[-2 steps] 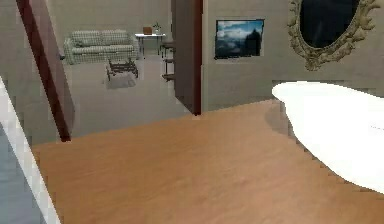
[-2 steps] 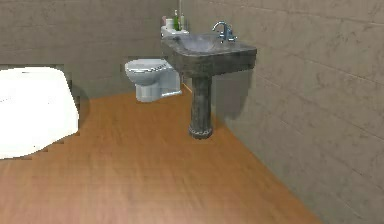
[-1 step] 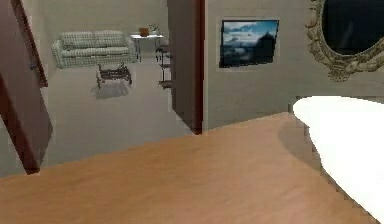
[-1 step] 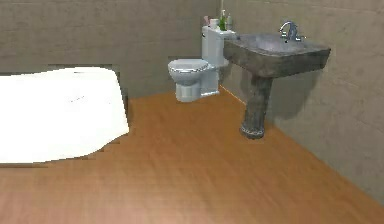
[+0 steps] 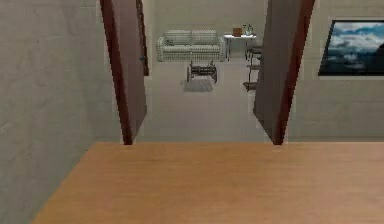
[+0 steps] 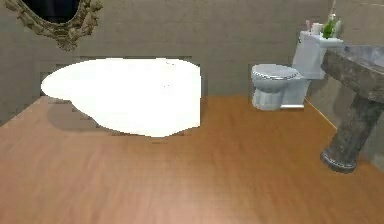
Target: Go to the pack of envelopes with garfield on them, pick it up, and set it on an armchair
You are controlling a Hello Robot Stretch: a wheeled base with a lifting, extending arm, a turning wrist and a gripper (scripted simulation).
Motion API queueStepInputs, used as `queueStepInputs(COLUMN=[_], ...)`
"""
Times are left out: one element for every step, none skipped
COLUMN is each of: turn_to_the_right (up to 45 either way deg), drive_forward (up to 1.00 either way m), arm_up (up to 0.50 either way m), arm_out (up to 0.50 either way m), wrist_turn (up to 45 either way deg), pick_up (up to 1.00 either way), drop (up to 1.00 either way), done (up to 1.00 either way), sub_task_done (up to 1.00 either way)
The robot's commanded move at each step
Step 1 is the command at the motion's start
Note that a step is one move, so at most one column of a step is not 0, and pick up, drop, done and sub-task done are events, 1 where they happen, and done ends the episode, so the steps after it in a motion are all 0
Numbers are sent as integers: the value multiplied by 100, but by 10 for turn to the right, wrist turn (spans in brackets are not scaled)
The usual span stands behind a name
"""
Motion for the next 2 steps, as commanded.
queueStepInputs(turn_to_the_right=[0, -30], drive_forward=[100, 0], arm_up=[0, 0], arm_out=[0, 0], wrist_turn=[0, 0], pick_up=[0, 0], drop=[0, 0], done=[0, 0], sub_task_done=[0, 0])
